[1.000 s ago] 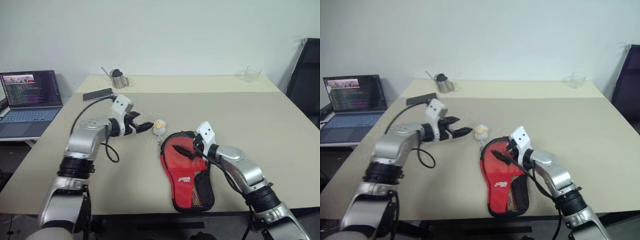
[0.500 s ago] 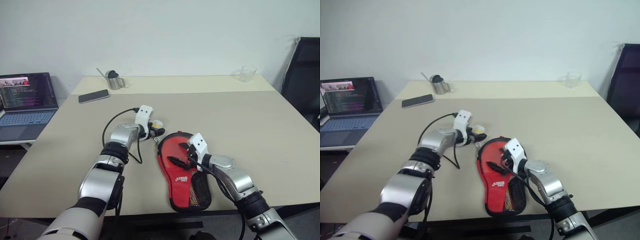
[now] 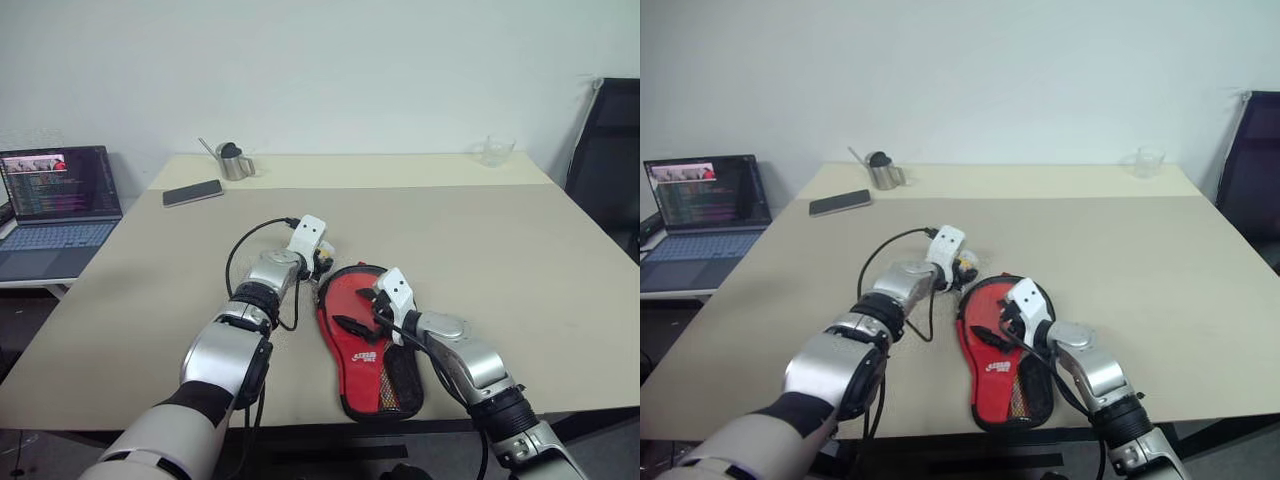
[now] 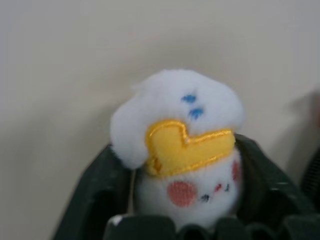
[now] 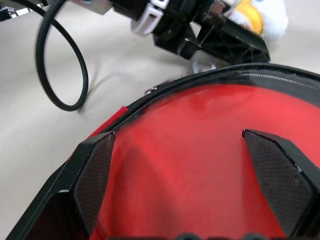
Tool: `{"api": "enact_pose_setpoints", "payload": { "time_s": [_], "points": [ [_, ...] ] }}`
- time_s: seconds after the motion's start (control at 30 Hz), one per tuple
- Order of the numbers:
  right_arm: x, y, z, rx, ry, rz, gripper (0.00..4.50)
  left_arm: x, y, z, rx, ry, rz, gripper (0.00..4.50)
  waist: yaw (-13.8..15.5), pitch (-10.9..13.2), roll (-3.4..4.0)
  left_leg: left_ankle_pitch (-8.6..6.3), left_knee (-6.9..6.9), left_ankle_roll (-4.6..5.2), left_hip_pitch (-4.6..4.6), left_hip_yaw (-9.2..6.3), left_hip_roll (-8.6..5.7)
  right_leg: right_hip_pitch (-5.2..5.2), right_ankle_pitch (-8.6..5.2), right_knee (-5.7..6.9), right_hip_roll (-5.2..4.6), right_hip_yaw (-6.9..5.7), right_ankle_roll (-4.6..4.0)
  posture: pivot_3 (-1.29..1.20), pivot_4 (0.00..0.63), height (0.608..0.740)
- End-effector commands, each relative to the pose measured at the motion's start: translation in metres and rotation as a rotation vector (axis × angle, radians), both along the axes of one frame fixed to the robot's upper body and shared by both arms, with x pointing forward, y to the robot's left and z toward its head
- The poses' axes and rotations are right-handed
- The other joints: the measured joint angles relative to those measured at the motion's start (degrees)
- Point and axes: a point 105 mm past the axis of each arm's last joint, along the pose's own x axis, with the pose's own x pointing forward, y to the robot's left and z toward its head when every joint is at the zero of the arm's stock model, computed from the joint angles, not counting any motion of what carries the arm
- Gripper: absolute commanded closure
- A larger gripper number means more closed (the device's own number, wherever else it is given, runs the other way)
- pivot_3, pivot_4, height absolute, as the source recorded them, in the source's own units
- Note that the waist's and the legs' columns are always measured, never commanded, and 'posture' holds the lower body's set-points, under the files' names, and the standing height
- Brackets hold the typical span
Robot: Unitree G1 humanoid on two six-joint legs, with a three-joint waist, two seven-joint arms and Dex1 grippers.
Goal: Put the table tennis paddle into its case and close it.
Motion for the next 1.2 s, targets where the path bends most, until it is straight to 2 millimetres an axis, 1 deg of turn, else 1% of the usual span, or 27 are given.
{"api": "enact_pose_setpoints", "payload": {
  "time_s": [0.03,0.13,0.17,0.2,0.33,0.43,0.57,0.87,0.97,1.03,1.13,1.2],
  "points": [
    [-0.007,0.000,0.003,-0.001,-0.002,0.017,0.00,0.009,0.004,0.022,0.127,-0.108,0.007,3.06,-0.12,0.00,0.00,0.00,-0.01,0.00,0.03,0.03,0.01,0.00,0.00,0.02,0.01,0.02,0.00,0.00,0.150,0.740],
    [-0.009,-0.001,0.004,-0.003,0.003,0.014,0.00,0.011,0.002,0.027,0.175,-0.140,-0.001,3.98,-0.13,0.00,0.00,0.00,-0.01,0.00,0.04,0.04,0.05,-0.02,0.00,0.02,0.07,0.03,0.00,0.00,0.150,0.740],
    [-0.010,-0.001,0.004,-0.006,0.003,0.016,0.00,0.011,0.001,0.028,0.186,-0.146,-0.003,4.16,-0.11,0.00,0.00,0.00,-0.01,-0.01,0.03,0.04,0.05,-0.02,0.00,0.02,0.07,0.02,0.00,0.00,0.150,0.740],
    [-0.011,-0.003,0.004,-0.013,0.007,0.020,0.00,0.012,0.000,0.028,0.208,-0.157,-0.005,4.21,-0.06,0.00,-0.01,0.00,-0.01,-0.01,0.02,0.04,0.04,-0.03,0.00,0.01,0.07,0.02,0.00,0.00,0.150,0.740],
    [-0.016,-0.006,0.003,-0.027,0.019,0.020,0.00,0.013,-0.003,0.030,0.276,-0.191,-0.018,4.21,0.06,0.00,-0.01,0.00,-0.01,-0.01,-0.02,0.03,0.01,-0.03,0.00,-0.03,0.07,0.00,0.00,0.00,0.150,0.740],
    [-0.020,-0.009,0.002,-0.033,0.031,0.016,0.00,0.014,-0.009,0.036,0.328,-0.237,-0.040,4.21,0.10,0.01,-0.01,0.00,-0.01,-0.01,-0.05,0.03,0.02,-0.04,0.00,-0.04,0.07,-0.02,0.00,0.00,0.150,0.740],
    [-0.028,-0.012,0.002,-0.031,0.049,0.012,0.00,0.015,-0.016,0.044,0.343,-0.270,-0.047,4.21,0.09,0.00,-0.02,0.00,-0.01,0.00,-0.07,0.02,0.02,-0.05,0.00,-0.05,0.07,-0.03,0.00,0.00,0.150,0.740],
    [-0.048,-0.020,-0.002,-0.039,0.086,-0.027,0.00,0.016,-0.032,0.055,0.528,-0.376,-0.104,4.21,0.23,0.00,-0.04,0.00,-0.01,0.00,-0.08,0.03,0.02,-0.04,0.00,-0.05,0.17,-0.04,0.01,0.00,0.150,0.740],
    [-0.055,-0.022,-0.004,-0.036,0.101,-0.040,0.00,0.016,-0.041,0.063,0.600,-0.432,-0.130,4.21,0.28,0.00,-0.04,0.00,-0.01,0.00,-0.08,0.03,0.02,-0.04,0.00,-0.05,0.17,-0.05,0.01,0.00,0.150,0.740],
    [-0.059,-0.021,-0.004,-0.031,0.113,-0.045,0.00,0.016,-0.044,0.067,0.616,-0.452,-0.136,4.21,0.27,0.01,-0.04,0.00,-0.01,0.00,-0.09,0.03,0.02,-0.04,0.00,-0.05,0.18,-0.05,0.01,0.00,0.150,0.740],
    [-0.071,-0.018,-0.007,-0.036,0.135,-0.025,0.00,0.015,-0.058,0.073,0.650,-0.512,-0.170,4.21,0.31,0.01,-0.05,-0.01,-0.01,0.01,-0.09,0.03,0.02,-0.04,-0.01,-0.05,0.18,-0.05,0.01,0.00,0.150,0.740],
    [-0.075,-0.019,-0.007,-0.036,0.142,-0.029,0.00,0.011,-0.074,0.077,0.659,-0.566,-0.213,4.21,0.35,0.01,-0.05,-0.01,-0.01,0.01,-0.09,0.03,0.02,-0.03,-0.01,-0.06,0.18,-0.06,0.02,0.00,0.150,0.740]
  ]
}}
